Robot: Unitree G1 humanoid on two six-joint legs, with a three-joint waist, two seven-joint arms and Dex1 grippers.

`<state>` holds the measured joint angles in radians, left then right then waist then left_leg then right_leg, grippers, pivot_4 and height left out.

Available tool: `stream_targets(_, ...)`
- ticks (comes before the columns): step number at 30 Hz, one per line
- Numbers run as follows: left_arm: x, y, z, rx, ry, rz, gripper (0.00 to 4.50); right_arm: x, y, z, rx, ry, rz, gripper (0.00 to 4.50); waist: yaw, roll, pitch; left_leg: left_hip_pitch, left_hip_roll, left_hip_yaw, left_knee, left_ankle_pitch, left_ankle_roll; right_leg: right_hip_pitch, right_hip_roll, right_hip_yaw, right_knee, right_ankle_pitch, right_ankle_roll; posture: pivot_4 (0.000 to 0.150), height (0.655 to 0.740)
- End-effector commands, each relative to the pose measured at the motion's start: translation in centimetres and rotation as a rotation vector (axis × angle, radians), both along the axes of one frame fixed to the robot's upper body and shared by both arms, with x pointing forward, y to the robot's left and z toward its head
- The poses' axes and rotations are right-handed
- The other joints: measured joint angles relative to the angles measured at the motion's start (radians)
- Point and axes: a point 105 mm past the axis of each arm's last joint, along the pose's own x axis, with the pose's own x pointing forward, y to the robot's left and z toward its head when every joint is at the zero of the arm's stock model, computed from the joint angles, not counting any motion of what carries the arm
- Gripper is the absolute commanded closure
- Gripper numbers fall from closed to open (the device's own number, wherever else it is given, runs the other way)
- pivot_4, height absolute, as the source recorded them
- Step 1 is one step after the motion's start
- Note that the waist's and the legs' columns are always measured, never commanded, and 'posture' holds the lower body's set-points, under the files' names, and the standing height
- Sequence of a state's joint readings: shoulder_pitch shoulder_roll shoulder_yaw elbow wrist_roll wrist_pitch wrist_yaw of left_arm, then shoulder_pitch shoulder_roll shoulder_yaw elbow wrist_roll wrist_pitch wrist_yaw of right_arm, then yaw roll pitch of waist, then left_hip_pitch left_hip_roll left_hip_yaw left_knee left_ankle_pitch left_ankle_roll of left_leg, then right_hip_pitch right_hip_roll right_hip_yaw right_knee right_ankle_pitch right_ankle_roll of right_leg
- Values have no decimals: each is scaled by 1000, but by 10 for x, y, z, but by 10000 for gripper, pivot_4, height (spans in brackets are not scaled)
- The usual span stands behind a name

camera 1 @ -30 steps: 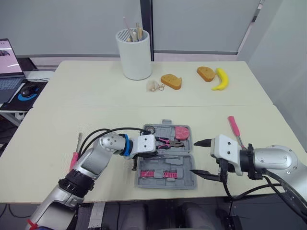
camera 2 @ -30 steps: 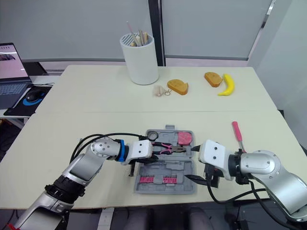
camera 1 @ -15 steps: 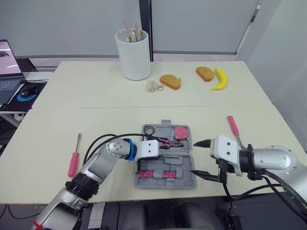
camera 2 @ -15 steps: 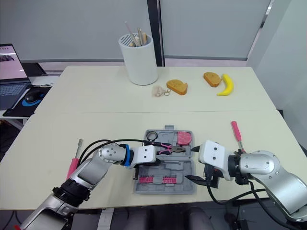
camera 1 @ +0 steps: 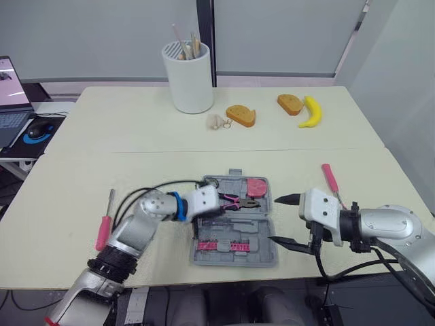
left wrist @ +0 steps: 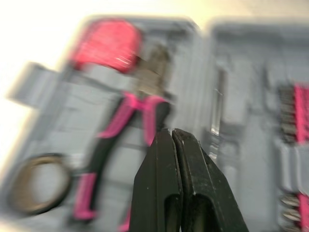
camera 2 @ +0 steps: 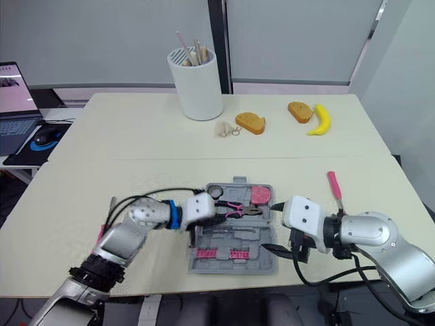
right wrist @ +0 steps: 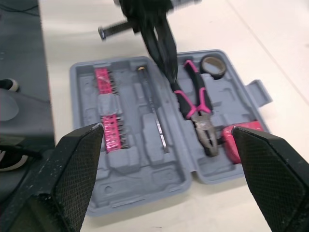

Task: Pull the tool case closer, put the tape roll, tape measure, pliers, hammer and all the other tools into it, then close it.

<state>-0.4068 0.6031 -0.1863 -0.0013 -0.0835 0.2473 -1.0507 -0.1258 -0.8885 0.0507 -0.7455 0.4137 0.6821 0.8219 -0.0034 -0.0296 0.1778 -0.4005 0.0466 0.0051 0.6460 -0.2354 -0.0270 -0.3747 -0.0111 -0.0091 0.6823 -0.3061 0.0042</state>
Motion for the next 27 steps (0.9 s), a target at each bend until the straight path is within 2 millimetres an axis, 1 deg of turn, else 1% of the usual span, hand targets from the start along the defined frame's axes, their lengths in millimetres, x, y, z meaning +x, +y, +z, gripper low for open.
stream_targets(1, 2, 36, 35, -131, -43, 113, 44820, 8, -16, 20, 41, -97, -90, 0, 0, 0, 0, 0, 0, 0, 0, 0, 0, 0, 0, 0, 0, 0, 0, 1500, 7303)
stream_targets(3, 0, 63, 43, -173, -69, 197, 44820, 11, -34, 23, 32, -115, -160, 0, 0, 0, 0, 0, 0, 0, 0, 0, 0, 0, -4, 0, -1, 0, 0, 1500, 7303)
stream_targets(4, -4, 77, 44, -187, -53, 223, 44820, 12, -45, 24, 21, -127, -199, 0, 0, 0, 0, 0, 0, 1, 0, 0, 0, 0, -4, 0, -1, 0, 0, 1500, 7303)
stream_targets(5, -8, 98, 43, -189, -30, 290, 44820, 12, -59, 24, 6, -130, -253, 0, 0, 0, 0, 0, 0, 1, -1, 0, 0, 0, -5, 0, -1, 0, 0, 1500, 7303)
stream_targets(6, -12, 111, 42, -191, -12, 336, 44820, 11, -69, 24, -4, -130, -290, 0, 1, 0, 0, 0, -1, 1, -1, 0, 0, 0, -6, 0, -1, 0, 0, 1500, 7303)
stream_targets(7, -17, 127, 40, -197, 11, 382, 43114, 10, -81, 23, -19, -132, -328, 0, 1, 0, 0, 0, -1, 1, -1, 0, 0, 0, -7, 0, -1, 0, 0, 1500, 7303)
stream_targets(8, -24, 145, 37, -198, 30, 434, 41193, 9, -94, 22, -32, -128, -374, 0, 1, 0, 0, 0, -1, 2, -1, 0, 0, 0, -7, 0, -1, 0, 0, 1500, 7303)
stream_targets(10, -45, 191, 26, -202, 73, 582, 35918, 2, -124, 18, -76, -101, -478, 0, 0, 0, 0, 1, -1, 2, -1, 0, 0, 1, -7, 0, -1, 0, 0, 1500, 7303)
stream_targets(14, -80, 242, 11, -195, 115, 769, 22825, -9, -161, 11, -101, -54, -603, 0, 0, 0, 0, 2, -1, 3, -1, 0, 0, 1, -8, 0, -1, -1, 0, 1500, 7303)
stream_targets(15, -90, 254, 6, -190, 125, 820, 19354, -13, -170, 9, -110, -44, -630, 0, 0, 0, 0, 3, -1, 3, -1, 0, 0, 1, -9, 0, -1, -3, 4, 1500, 7303)
stream_targets(18, -109, 273, -5, -201, 154, 916, 9346, -21, -185, 2, -120, -8, -668, 0, 1, -2, -2, 4, -1, 4, -1, 0, 0, 2, -9, 0, -1, -3, 4, 1500, 7303)
stream_targets(20, -119, 278, -12, -201, 180, 945, 2633, -25, -193, -3, -122, 14, -691, 0, 3, -3, -2, 4, -1, 4, -1, 0, 0, 2, -10, 0, -1, -3, 4, 1500, 7303)
stream_targets(21, -124, 280, -16, -197, 193, 952, 388, -27, -197, -5, -130, 24, -699, 0, 3, -3, -2, 3, -1, 4, -1, 0, 0, 2, -11, 0, -2, -3, 4, 1500, 7303)
stream_targets(23, -133, 280, -22, -191, 219, 959, 388, -32, -204, -10, -150, 44, -707, 0, 3, -3, -3, 3, -1, 4, -1, 0, 0, 1, -11, 0, -2, -3, 3, 1500, 7303)
stream_targets(27, -142, 276, -30, -199, 254, 957, 388, -34, -208, -14, -145, 60, -714, 0, 2, -3, -3, 3, -1, 5, -2, 0, 0, 1, -11, 0, -2, -3, 2, 1500, 7303)
